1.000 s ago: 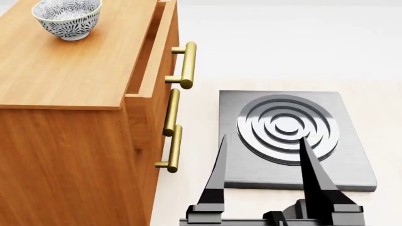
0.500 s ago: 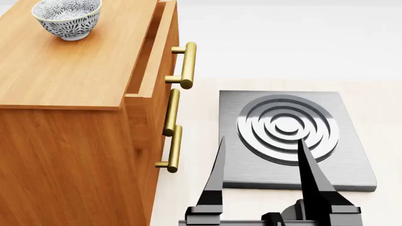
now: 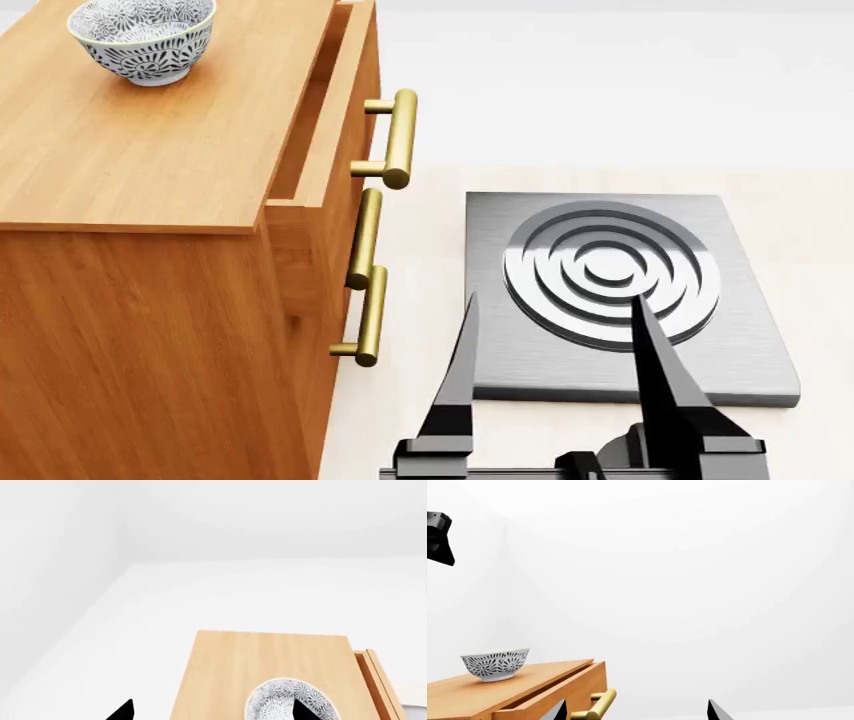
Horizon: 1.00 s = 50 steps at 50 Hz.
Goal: Pick the akita bowl on the wooden cabinet and place it on the plate.
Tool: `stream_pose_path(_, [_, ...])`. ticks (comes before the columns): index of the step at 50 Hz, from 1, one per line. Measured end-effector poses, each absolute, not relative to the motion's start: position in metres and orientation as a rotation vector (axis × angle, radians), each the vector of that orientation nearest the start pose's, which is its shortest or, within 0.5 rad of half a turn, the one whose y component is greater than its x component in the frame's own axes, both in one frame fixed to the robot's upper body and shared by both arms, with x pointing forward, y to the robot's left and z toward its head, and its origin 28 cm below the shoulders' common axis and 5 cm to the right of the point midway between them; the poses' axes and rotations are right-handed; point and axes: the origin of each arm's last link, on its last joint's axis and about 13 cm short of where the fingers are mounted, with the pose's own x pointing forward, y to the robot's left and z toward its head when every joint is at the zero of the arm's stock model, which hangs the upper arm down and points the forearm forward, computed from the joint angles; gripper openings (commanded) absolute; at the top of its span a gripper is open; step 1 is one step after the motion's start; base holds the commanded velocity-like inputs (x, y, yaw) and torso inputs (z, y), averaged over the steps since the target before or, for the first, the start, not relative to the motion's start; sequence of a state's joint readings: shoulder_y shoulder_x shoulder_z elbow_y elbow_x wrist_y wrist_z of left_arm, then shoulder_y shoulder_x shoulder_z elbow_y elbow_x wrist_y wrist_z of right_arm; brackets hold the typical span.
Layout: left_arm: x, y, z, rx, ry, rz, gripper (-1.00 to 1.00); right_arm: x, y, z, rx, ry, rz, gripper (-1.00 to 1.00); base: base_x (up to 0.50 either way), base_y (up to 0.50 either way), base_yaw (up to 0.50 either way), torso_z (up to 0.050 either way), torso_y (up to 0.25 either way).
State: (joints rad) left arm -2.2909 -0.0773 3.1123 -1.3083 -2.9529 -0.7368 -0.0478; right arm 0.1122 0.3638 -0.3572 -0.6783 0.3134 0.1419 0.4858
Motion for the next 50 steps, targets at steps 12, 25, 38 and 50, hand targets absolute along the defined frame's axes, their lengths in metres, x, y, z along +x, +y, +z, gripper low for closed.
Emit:
stream_pose_path(12, [0.352, 0.233, 0.473, 0.127, 0.262, 0.153, 1.0, 0.19, -0.075, 0.148, 0.12, -0.469, 0.075, 1.0, 0.0, 0.0, 0.0, 0.0, -0.149])
stream_pose_path(25, [0.352, 0.232, 0.47, 0.128, 0.278, 0.145, 1.0, 0.189, -0.075, 0.147, 0.12, -0.466, 0.076, 1.0, 0.0, 0.0, 0.0, 0.0, -0.171])
stream_pose_path(38, [0.35, 0.239, 0.465, 0.075, 0.336, 0.177, 1.0, 0.19, -0.074, 0.147, 0.12, -0.465, 0.075, 1.0, 0.0, 0.0, 0.0, 0.0, 0.0])
stream_pose_path(50, [0.351, 0.239, 0.462, 0.067, 0.354, 0.176, 1.0, 0.19, -0.074, 0.146, 0.119, -0.464, 0.076, 1.0, 0.0, 0.0, 0.0, 0.0, -0.191])
